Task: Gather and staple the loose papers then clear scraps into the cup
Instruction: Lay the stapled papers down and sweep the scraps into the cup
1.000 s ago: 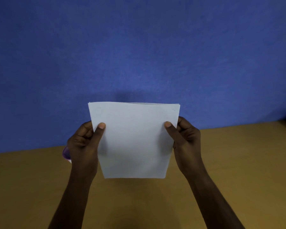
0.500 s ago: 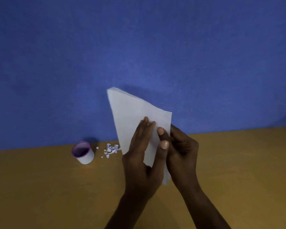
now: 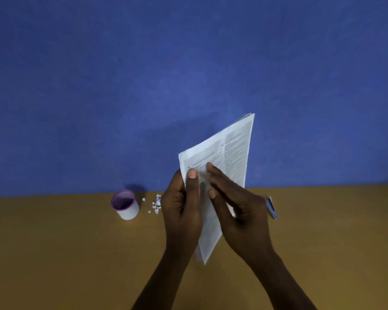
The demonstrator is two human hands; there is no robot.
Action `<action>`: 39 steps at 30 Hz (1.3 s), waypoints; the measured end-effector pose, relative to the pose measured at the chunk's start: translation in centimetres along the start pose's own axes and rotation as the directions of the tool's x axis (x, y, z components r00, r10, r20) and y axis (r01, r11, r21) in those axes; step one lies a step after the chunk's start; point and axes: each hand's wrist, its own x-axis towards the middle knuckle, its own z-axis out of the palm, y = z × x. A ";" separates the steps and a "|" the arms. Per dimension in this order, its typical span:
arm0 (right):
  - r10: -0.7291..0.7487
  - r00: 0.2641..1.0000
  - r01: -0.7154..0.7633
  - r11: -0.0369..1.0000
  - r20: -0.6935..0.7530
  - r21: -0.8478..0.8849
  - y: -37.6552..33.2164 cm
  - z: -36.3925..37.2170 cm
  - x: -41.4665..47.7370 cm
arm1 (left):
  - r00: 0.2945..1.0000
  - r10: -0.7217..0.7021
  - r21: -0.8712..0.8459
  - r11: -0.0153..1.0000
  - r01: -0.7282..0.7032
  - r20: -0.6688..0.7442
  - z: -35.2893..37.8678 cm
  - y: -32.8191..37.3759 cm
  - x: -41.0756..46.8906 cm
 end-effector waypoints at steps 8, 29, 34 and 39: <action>0.244 0.935 -0.225 0.969 -0.257 0.098 6.7 -6.0 2.9 | 0.998 -0.052 -0.016 0.998 0.052 0.045 -2.0 0.1 1.7; 0.497 0.846 -0.388 0.822 -0.193 0.416 7.8 -6.8 0.5 | 0.979 -0.110 0.071 0.993 0.099 0.172 -3.2 -4.9 2.7; 0.521 0.841 -0.441 0.817 -0.145 0.371 8.8 -7.3 0.8 | 0.972 -0.213 0.077 0.976 0.205 0.103 -3.7 -8.6 0.0; 0.592 0.806 -0.548 0.750 -0.007 0.369 11.0 -7.4 -0.7 | 0.968 -0.237 0.141 0.964 0.225 0.077 -2.8 -10.9 0.8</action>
